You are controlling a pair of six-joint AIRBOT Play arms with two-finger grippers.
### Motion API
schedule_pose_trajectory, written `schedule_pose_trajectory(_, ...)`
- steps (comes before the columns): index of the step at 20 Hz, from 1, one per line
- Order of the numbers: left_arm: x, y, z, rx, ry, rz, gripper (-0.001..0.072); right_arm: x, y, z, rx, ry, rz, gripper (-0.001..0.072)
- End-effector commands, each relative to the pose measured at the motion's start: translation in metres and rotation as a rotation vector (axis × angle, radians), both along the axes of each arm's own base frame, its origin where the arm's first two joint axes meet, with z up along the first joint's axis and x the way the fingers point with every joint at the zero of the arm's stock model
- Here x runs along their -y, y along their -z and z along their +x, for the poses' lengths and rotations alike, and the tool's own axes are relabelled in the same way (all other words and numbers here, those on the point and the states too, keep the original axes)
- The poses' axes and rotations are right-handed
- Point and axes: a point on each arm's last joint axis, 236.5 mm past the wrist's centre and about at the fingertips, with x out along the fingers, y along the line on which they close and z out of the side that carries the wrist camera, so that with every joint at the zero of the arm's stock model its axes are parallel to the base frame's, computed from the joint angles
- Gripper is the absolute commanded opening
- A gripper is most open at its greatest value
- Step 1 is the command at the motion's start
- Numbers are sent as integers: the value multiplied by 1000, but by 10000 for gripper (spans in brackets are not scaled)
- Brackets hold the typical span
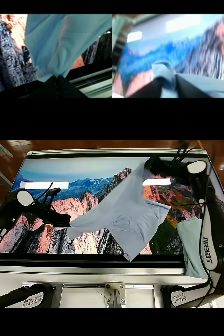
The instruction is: Fold the shirts.
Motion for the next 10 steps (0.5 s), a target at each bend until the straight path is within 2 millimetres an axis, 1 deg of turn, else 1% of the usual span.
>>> schedule_pose_trajectory(1, 7, 13, -4, -15, 12, -32, 37, -10, 60, -55, -304, -190, -8, 640)
schedule_pose_trajectory(2, 7, 12, -3, -5, 24, -31, 37, 5, 59, -71, -341, -221, -41, 640)
schedule_pose_trajectory(3, 7, 10, -1, 9, 37, -30, 37, 26, 65, -93, -408, -251, -109, 640)
schedule_pose_trajectory(4, 7, 8, 2, 23, 48, -30, 37, 57, 83, -124, -541, -259, -223, 640)
schedule_pose_trajectory(5, 7, 6, 4, 33, 47, -30, 37, 84, 101, -157, -682, -258, -323, 640)
schedule_pose_trajectory(6, 6, 4, 7, 42, 49, -31, 37, 98, 114, -190, -795, -274, -379, 640)
schedule_pose_trajectory(7, 5, 2, 8, 48, 46, -31, 37, 96, 125, -219, -856, -281, -373, 640)
schedule_pose_trajectory(8, 4, 1, 10, 55, 51, -31, 37, 84, 137, -242, -872, -273, -335, 640)
schedule_pose_trajectory(9, 3, 0, 11, 65, 67, -29, 37, 73, 153, -262, -875, -243, -297, 654)
schedule_pose_trajectory(10, 3, 0, 11, 68, 70, -28, 37, 64, 174, -282, -892, -192, -255, 677)
